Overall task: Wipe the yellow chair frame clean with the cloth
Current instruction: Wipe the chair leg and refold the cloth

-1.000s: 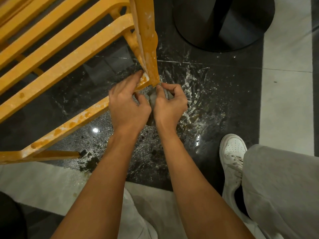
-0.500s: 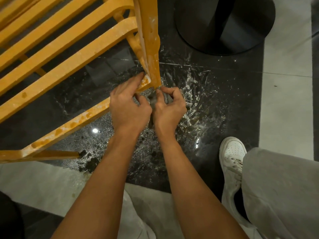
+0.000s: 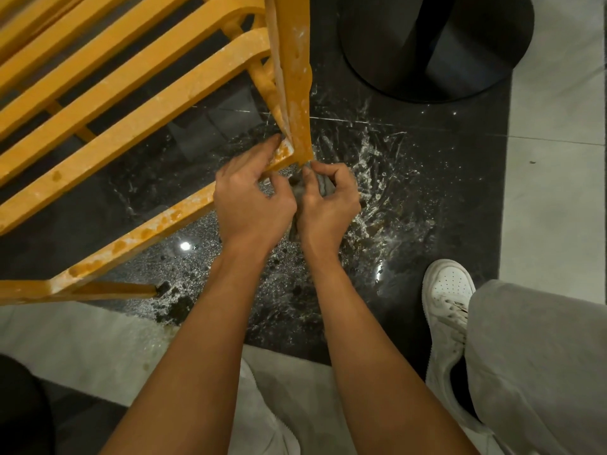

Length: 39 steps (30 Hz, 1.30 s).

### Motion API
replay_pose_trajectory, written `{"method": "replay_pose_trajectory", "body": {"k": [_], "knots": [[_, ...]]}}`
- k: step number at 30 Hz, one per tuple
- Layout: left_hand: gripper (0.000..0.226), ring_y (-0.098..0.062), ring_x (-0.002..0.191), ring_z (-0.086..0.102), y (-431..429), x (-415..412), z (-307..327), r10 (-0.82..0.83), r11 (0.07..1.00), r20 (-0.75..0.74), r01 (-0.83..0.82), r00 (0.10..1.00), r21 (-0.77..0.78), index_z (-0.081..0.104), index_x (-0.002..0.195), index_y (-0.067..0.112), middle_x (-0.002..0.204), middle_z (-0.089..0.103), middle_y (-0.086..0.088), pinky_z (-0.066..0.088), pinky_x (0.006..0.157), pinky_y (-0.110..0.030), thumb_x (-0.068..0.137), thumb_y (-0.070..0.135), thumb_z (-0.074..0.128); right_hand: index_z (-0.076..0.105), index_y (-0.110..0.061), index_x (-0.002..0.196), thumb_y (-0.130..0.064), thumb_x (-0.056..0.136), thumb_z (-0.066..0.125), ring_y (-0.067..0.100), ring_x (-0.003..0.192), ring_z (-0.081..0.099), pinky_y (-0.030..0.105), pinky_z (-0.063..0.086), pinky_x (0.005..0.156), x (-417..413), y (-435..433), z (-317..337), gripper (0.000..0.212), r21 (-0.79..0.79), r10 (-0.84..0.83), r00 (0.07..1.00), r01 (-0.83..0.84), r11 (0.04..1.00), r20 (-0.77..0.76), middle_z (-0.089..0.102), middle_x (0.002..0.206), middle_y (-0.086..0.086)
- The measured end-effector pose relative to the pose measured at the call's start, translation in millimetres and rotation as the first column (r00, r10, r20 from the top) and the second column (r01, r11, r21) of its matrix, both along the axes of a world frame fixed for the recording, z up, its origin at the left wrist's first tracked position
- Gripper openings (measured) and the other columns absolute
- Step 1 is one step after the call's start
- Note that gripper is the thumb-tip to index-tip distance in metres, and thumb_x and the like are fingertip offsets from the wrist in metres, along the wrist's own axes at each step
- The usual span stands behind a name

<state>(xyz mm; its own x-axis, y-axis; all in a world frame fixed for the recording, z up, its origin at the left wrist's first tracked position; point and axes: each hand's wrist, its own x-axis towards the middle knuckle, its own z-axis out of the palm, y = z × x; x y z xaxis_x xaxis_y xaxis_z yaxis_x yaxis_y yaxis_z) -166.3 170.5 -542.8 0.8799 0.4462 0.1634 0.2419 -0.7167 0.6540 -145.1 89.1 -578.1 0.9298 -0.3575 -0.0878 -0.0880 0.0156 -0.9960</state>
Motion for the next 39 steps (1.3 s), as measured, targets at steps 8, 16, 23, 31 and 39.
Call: {"method": "replay_pose_trajectory", "body": {"k": [8,16,23,31,39], "knots": [[0.053,-0.013,0.132,0.063,-1.5,-0.9,1.6,0.000,1.000,0.001,0.000,1.000,-0.008,0.070,0.140,0.025,0.138,0.071,0.008,0.049,0.115,-0.047,0.089,0.017,0.057,0.072,0.003,0.092,0.005,0.088,0.075,-0.004,0.084,0.061,0.005,0.047,0.074,0.1,1.4,3.6,0.006,-0.051,-0.055,0.996,0.059,0.997,0.076,0.065,0.097,0.018],[0.052,-0.011,0.130,0.064,-1.2,-0.9,3.3,0.007,0.998,0.000,-0.007,1.000,-0.065,0.070,0.140,0.027,0.136,0.071,0.010,0.051,0.113,-0.046,0.091,0.017,0.056,0.070,0.007,0.092,0.009,0.088,0.073,0.002,0.084,0.065,0.009,0.050,0.076,4.5,-1.0,7.6,0.006,-0.065,-0.031,0.986,0.042,0.997,0.165,0.067,0.096,0.020],[0.044,-0.008,0.127,0.065,-1.7,1.0,5.2,0.020,0.998,0.018,-0.019,1.000,-0.060,0.072,0.137,0.027,0.134,0.073,0.011,0.053,0.111,-0.044,0.096,0.019,0.056,0.070,0.006,0.092,0.008,0.088,0.075,0.016,0.085,0.067,0.015,0.053,0.077,6.2,-1.5,9.8,0.006,-0.104,-0.016,0.975,0.040,0.994,0.222,0.066,0.094,0.015],[0.036,-0.002,0.120,0.068,-2.7,1.2,12.1,0.010,0.995,0.043,-0.006,0.999,-0.099,0.074,0.134,0.024,0.130,0.074,0.011,0.057,0.105,-0.029,0.101,0.018,0.059,0.070,0.006,0.092,0.007,0.088,0.074,0.017,0.085,0.066,0.018,0.053,0.077,6.9,-1.2,18.7,0.006,-0.143,0.001,0.960,0.040,0.989,0.281,0.067,0.092,0.013],[0.036,0.003,0.113,0.070,-4.0,0.8,18.9,0.034,0.988,0.031,-0.029,0.999,-0.153,0.074,0.133,0.025,0.126,0.076,0.012,0.058,0.100,-0.024,0.102,0.015,0.060,0.070,0.005,0.092,0.006,0.089,0.074,0.017,0.084,0.066,0.022,0.054,0.076,8.1,-1.1,28.9,0.005,-0.168,0.008,0.949,0.047,0.985,0.316,0.067,0.092,0.012]]}}
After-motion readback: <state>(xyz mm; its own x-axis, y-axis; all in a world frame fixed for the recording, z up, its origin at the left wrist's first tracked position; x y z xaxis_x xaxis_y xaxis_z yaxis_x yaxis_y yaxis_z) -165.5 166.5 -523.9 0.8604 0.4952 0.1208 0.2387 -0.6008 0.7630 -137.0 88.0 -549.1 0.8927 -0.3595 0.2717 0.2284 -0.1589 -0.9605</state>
